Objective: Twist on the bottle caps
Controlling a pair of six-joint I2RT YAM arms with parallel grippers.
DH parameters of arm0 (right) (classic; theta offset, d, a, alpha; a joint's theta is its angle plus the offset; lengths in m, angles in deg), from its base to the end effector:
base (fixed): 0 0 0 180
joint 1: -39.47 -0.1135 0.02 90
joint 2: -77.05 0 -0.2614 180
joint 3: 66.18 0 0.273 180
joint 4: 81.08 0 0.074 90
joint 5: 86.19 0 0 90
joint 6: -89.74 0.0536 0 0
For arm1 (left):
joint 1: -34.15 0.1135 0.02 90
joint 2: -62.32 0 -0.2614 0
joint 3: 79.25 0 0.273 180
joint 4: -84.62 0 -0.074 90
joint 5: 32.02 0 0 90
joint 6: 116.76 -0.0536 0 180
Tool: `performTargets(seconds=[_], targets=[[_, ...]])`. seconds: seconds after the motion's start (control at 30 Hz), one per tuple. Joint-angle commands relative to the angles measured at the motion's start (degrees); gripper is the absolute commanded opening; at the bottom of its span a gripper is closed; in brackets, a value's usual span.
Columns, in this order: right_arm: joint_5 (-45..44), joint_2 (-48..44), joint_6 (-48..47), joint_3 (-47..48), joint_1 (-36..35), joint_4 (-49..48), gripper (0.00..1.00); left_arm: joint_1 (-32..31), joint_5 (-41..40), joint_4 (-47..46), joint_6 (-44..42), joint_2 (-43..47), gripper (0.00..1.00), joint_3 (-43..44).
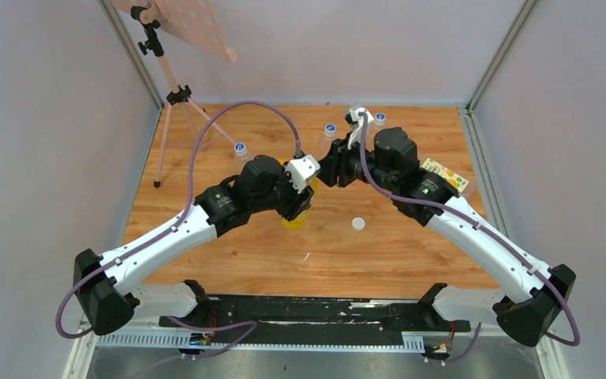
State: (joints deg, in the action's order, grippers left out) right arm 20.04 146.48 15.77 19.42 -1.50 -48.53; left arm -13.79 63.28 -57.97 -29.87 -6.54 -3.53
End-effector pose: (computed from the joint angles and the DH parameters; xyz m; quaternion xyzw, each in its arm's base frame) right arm 0.2248 0.2150 0.3989 -0.2537 0.7556 0.3824 0.4674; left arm 0.2016 -0.2308 0.3252 0.3945 0.7729 -0.2260 0.4426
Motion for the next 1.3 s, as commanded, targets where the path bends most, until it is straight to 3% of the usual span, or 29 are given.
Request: performTargets(seconds=[0.0,0.13,0.27,0.37,0.6,0.87,1.27], targets=[[-15.1,-2.5,13.0,-5.8,-4.1,1.3,0.13,-0.9,-13.0,-12.5,2.8,2.0,0.00,-1.1],[-12.8,-6.1,13.0,-8.5,-4.3,-4.2,0.34,-0.9,-12.0,-13.5,4.2,1.7,0.00,-2.8],[-8.8,-10.1,8.2,-10.5,-2.8,-9.0,0.65,0.2,-8.2,-12.8,4.8,1.9,0.00,-4.6],[0.2,-12.3,4.1,-11.5,1.3,-10.3,0.73,2.5,-3.0,-13.2,5.8,2.6,0.00,-6.4],[28.3,-14.3,-6.1,-14.8,11.4,-17.9,0.78,4.6,16.2,-14.1,0.2,3.4,0.00,-8.2],[44.2,-7.8,-12.9,-10.9,14.3,-19.3,0.78,4.6,34.6,-14.7,-4.7,3.4,0.00,-7.4],[57.1,-0.9,-9.4,-7.4,14.4,-27.0,0.75,4.6,39.6,-14.9,-6.4,3.1,0.00,-5.7]])
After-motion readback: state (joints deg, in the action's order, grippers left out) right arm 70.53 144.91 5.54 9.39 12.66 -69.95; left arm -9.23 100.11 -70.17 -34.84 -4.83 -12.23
